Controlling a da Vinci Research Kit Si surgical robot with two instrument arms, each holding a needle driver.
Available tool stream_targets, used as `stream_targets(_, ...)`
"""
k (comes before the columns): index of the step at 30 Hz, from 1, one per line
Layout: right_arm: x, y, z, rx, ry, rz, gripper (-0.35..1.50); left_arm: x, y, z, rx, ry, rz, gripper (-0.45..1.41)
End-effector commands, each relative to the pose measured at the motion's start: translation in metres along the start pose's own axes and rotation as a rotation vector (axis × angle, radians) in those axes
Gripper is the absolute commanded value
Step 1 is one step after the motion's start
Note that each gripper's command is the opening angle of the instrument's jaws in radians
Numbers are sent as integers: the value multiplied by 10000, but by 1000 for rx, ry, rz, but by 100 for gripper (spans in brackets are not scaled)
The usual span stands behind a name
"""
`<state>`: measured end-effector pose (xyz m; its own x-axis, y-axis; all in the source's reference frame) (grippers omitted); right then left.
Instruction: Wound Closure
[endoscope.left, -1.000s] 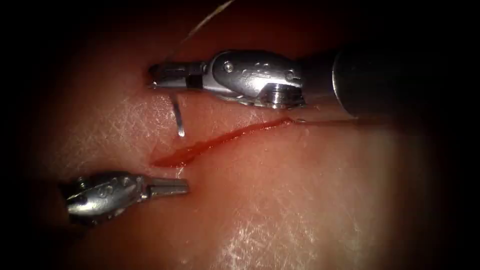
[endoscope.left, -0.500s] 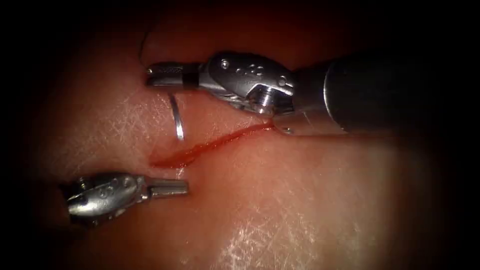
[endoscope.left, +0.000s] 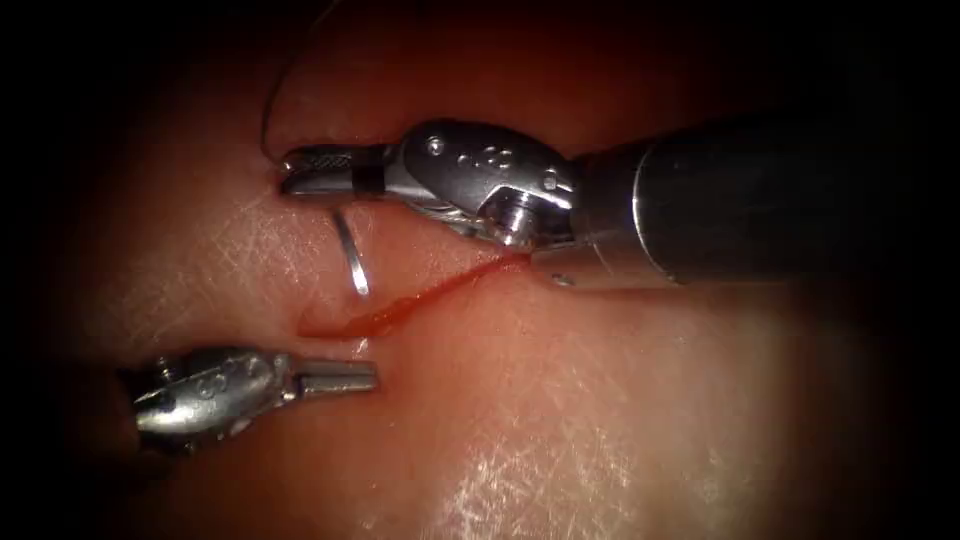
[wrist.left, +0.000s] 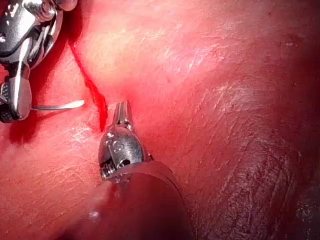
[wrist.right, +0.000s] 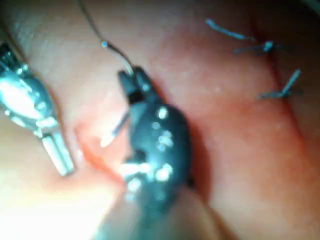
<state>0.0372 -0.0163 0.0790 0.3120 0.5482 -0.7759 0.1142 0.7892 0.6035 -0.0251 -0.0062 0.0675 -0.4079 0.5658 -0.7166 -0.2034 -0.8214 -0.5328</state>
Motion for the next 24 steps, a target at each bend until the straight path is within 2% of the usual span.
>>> stream_targets(1, -3, 0, 7, 1, 2, 15, -35, -5, 1, 8, -2, 1, -1, -5)
stream_targets(24, -18, -16, 10, 49, -29, 194, -35, -6, 0, 6, -5, 0, 0, -5)
